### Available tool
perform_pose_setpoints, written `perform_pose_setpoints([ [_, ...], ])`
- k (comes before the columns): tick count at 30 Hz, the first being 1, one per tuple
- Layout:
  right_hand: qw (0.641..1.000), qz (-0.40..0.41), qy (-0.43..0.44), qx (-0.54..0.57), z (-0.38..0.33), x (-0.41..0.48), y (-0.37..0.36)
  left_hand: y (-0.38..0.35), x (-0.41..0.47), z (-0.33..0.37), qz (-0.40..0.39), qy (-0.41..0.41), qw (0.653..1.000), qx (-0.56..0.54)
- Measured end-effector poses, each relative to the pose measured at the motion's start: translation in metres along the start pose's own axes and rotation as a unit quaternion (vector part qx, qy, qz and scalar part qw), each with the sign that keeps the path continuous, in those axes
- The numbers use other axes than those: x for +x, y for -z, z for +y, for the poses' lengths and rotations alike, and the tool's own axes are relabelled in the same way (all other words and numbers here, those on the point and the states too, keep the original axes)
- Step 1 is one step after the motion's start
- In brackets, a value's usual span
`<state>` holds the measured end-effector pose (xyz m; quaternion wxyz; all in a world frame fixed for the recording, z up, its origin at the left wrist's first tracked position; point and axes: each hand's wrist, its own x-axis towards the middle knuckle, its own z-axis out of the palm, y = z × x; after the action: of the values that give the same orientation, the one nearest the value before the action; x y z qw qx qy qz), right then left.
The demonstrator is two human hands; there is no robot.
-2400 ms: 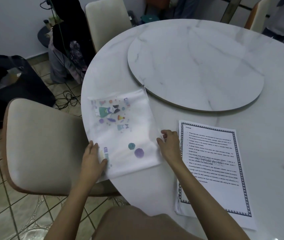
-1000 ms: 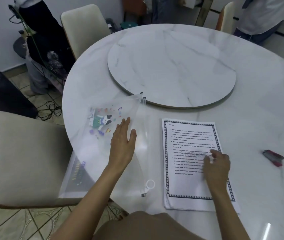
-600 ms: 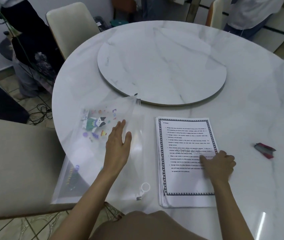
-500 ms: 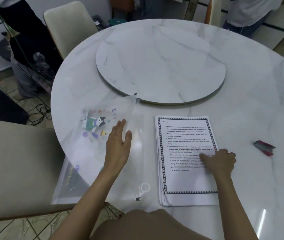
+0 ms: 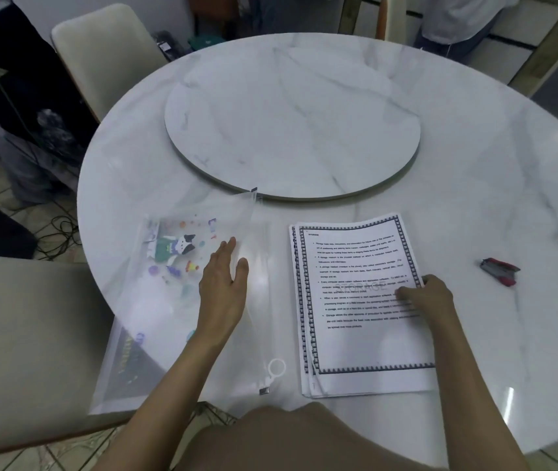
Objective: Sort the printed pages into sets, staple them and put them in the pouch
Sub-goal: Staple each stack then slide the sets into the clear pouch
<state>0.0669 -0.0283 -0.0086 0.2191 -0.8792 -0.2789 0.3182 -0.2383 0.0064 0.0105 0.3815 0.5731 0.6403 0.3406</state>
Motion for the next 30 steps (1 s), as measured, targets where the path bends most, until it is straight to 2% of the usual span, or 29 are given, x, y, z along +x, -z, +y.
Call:
perform_pose_setpoints([
  [3, 0.992, -0.063, -0.007, 0.107, 0.004, -0.003, 0.009, -0.001, 0.0, 0.0, 0.001, 0.0, 1.0, -0.004],
  [5, 0.971, -0.128, -0.046, 0.198, 0.007, -0.003, 0.013, -0.001, 0.0, 0.0, 0.002, 0.002, 1.0, -0.01],
  [8, 0.947, -0.186, -0.065, 0.252, 0.013, -0.002, 0.015, -0.001, 0.0, 0.0, 0.007, 0.004, 1.0, -0.016],
  [11, 0.939, -0.215, -0.006, 0.269, 0.016, -0.009, 0.013, -0.002, 0.0, 0.0, 0.009, 0.002, 1.0, -0.018],
  [14, 0.942, -0.22, 0.079, 0.239, 0.014, -0.02, 0.009, -0.003, 0.001, -0.002, 0.007, 0.002, 1.0, -0.018],
  [16, 0.949, -0.198, 0.127, 0.209, 0.013, -0.023, 0.005, -0.004, 0.001, -0.003, 0.004, 0.002, 1.0, -0.019],
  [19, 0.962, -0.117, 0.207, 0.136, 0.008, -0.027, 0.005, -0.005, 0.002, -0.004, 0.003, 0.005, 1.0, -0.026],
  [22, 0.959, -0.059, 0.252, 0.117, -0.001, -0.03, 0.009, -0.006, 0.003, -0.004, 0.003, 0.009, 0.999, -0.031],
  [26, 0.944, 0.024, 0.268, 0.191, -0.013, -0.034, 0.016, -0.007, 0.005, -0.005, 0.011, 0.011, 0.999, -0.041],
  [30, 0.902, 0.109, 0.229, 0.35, -0.024, -0.038, 0.015, -0.008, 0.007, -0.006, 0.015, 0.012, 0.999, -0.044],
])
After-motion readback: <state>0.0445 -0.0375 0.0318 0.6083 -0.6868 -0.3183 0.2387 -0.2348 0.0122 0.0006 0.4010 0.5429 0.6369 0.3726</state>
